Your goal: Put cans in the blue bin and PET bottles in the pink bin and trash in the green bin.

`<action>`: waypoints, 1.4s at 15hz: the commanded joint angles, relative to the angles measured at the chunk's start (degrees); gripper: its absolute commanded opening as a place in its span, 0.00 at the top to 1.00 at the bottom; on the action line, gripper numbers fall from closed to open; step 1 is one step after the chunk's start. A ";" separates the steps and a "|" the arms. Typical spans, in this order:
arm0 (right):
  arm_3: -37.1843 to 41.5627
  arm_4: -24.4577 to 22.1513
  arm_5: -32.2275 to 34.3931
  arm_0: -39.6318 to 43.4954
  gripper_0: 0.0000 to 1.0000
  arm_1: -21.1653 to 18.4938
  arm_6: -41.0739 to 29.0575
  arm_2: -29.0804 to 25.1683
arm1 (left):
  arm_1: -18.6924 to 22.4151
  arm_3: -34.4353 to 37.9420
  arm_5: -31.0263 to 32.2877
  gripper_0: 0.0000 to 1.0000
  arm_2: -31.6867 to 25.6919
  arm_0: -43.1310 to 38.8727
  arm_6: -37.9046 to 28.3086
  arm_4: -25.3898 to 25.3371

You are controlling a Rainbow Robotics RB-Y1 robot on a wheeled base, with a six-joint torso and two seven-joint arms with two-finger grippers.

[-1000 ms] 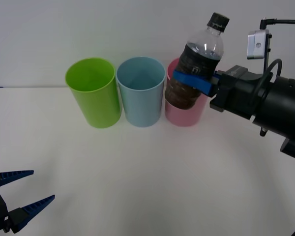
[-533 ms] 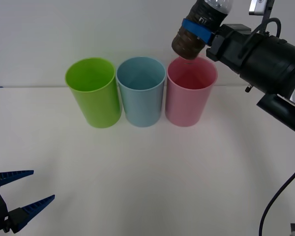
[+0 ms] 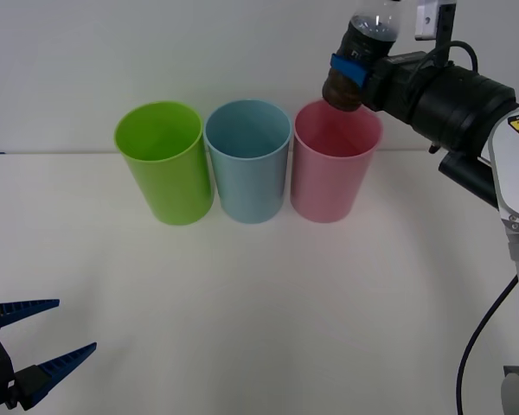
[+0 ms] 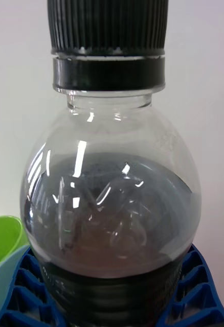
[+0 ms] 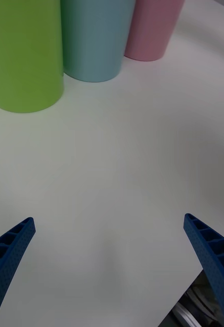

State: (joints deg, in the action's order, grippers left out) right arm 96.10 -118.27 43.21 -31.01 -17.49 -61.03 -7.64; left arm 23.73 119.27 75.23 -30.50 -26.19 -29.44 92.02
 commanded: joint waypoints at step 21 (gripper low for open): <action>-4.78 -7.85 -5.33 1.30 0.01 0.17 1.01 5.70 | 0.00 0.00 0.00 0.00 0.00 0.00 0.00 0.00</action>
State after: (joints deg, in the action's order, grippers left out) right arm 91.24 -126.21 37.89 -29.73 -17.38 -60.08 -1.95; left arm 23.73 119.27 75.23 -30.50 -26.19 -29.44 92.02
